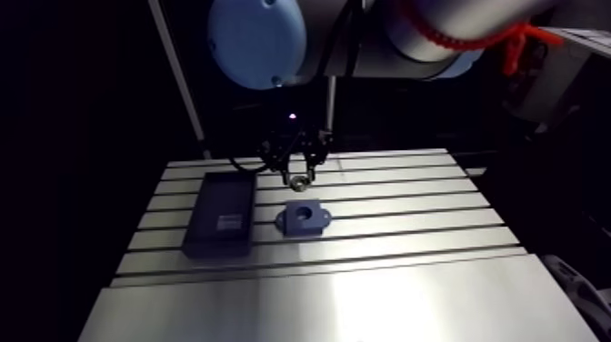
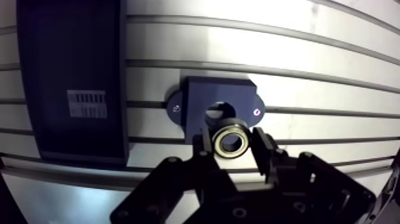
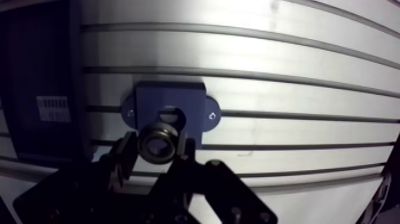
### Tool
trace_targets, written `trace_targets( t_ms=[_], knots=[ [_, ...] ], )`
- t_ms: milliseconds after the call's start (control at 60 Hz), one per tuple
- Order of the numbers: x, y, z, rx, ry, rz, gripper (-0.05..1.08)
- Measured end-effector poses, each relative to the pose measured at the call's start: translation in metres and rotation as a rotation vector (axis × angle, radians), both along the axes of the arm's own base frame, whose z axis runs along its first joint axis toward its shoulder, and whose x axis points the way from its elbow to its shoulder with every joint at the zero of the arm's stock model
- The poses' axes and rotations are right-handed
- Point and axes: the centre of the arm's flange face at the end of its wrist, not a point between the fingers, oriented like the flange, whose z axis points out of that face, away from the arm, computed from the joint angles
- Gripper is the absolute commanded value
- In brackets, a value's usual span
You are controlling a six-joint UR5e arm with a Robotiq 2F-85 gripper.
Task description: Pick up the bearing and press it into the housing until flush.
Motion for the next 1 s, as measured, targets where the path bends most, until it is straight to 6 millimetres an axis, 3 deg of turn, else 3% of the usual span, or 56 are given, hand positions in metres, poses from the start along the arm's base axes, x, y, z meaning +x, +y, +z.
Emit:
trace_targets(
  t_ms=[483,1000],
  knots=[
    [-0.004,0.012,-0.029,-0.002,0.005,0.009,0.62],
    [-0.002,0.013,-0.04,-0.007,-0.01,0.005,0.62]
  ],
)
